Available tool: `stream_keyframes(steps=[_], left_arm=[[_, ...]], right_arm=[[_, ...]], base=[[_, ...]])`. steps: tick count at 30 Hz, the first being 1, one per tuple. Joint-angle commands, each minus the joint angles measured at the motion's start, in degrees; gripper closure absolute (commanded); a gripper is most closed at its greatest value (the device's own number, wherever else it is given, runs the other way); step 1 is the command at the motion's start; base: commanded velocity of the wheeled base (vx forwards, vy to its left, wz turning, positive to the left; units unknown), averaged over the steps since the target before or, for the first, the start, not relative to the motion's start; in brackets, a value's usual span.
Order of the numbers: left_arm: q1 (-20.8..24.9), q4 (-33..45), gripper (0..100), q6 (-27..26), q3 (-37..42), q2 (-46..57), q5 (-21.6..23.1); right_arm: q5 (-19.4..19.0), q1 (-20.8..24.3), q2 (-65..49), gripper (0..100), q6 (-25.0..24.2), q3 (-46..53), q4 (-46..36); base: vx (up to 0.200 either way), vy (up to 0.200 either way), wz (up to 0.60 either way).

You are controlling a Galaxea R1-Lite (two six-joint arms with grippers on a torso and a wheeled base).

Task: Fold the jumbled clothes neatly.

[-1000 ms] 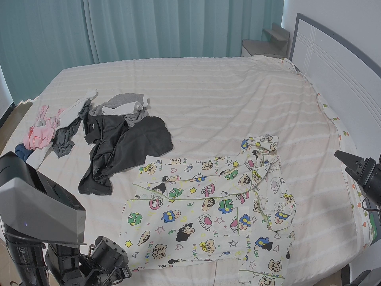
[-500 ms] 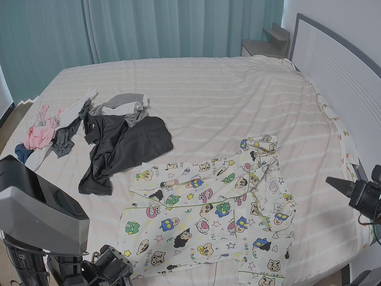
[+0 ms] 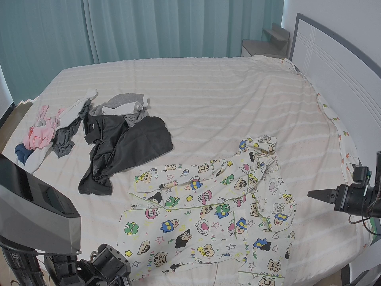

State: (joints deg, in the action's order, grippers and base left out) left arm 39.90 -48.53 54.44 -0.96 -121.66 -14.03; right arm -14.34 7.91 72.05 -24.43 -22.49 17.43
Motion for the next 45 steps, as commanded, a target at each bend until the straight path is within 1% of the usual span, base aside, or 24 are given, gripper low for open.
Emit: stream_keyframes(steps=[1, 3, 5, 7, 8, 9, 10, 11, 12, 13, 16, 19, 22, 28, 34, 39, 40, 45], left_arm=[[-0.35, -2.97, 0, 0.49, 0.88, 0.46, -0.21], [-0.79, -3.50, 0, 0.58, 0.88, 1.43, -0.29], [-1.76, -4.99, 0, 0.75, 0.88, 2.39, -0.12], [-3.43, -7.54, 0, 1.02, 0.88, 3.71, -0.21], [-3.43, -7.54, 0, 1.02, 0.88, 3.71, -0.21], [-6.24, -12.03, 0, 2.16, 0.88, 6.44, 0.41], [-6.41, -12.20, 0, 2.25, 0.79, 6.61, 0.41], [-8.70, -15.01, 0, 2.86, 0.79, 8.20, 1.29], [-9.75, -16.42, 0, 2.95, 0.88, 8.90, 2.17], [-10.98, -17.56, 0, 3.04, 0.88, 9.69, 3.22], [-13.18, -18.27, 0, 3.92, 0.88, 11.62, 4.63], [-14.06, -18.27, 0, 5.94, 0.88, 13.29, 5.33], [-14.32, -18.35, 0, 6.20, 0.88, 14.00, 5.51], [-14.32, -18.71, 0, 6.20, 0.88, 14.35, 5.42], [-14.32, -18.62, 0, 6.29, 0.88, 13.56, 5.42], [-14.32, -18.62, 0, 6.29, 0.88, 13.56, 5.42], [-14.32, -18.71, 0, 6.29, 0.88, 13.56, 5.42], [-14.32, -18.62, 0, 7.17, 0.88, 13.56, 5.33]], right_arm=[[-3.59, -3.43, 18.22, 0, 2.98, -6.42, 0.67], [-3.59, -5.10, 24.02, 0, 5.89, -9.59, 1.82], [-3.86, -6.15, 27.89, 0, 7.73, -12.23, 2.61], [-4.21, -6.86, 31.66, 0, 8.79, -15.04, 2.78], [-4.21, -6.86, 31.66, 0, 8.79, -15.04, 2.78], [-5.09, -8.18, 36.94, 0, 10.98, -19.43, 2.78], [-5.18, -8.26, 37.29, 0, 11.25, -19.70, 2.78], [-5.53, -9.23, 41.07, 0, 14.06, -23.12, 2.69], [-5.62, -9.49, 43.09, 0, 15.90, -24.79, 2.69], [-5.62, -9.85, 45.20, 0, 17.93, -26.81, 2.69], [-5.62, -9.85, 49.33, 0, 20.12, -31.12, 2.08], [-5.44, -9.14, 53.29, 0, 20.91, -34.37, 1.38], [-5.44, -9.05, 57.42, 0, 22.85, -38.33, 1.46], [-5.26, -8.09, 61.20, 0, 23.02, -43.60, 1.20], [-5.26, -7.12, 63.22, 0, 23.02, -46.06, 1.20], [-5.26, -6.51, 64.01, 0, 22.94, -45.98, 1.20], [-5.18, -6.51, 64.36, 100, 22.94, -46.15, 1.55], [-5.26, -7.21, 62.60, 100, 22.58, -45.62, 1.82]], base=[[0.000, 0.000, 0.00], [0.000, 0.000, 0.00], [0.000, 0.000, 0.00], [0.000, 0.000, 0.00], [0.000, 0.000, 0.00], [0.000, 0.000, 0.00], [0.000, 0.000, 0.00], [0.000, 0.000, 0.00], [0.000, 0.000, 0.00], [0.000, 0.000, 0.00], [0.000, 0.000, 0.00], [0.000, 0.000, 0.00], [0.000, 0.000, 0.00], [0.000, 0.000, 0.00], [0.000, 0.000, 0.00], [0.000, 0.000, 0.00], [0.000, 0.000, 0.00], [0.000, 0.000, 0.00]])
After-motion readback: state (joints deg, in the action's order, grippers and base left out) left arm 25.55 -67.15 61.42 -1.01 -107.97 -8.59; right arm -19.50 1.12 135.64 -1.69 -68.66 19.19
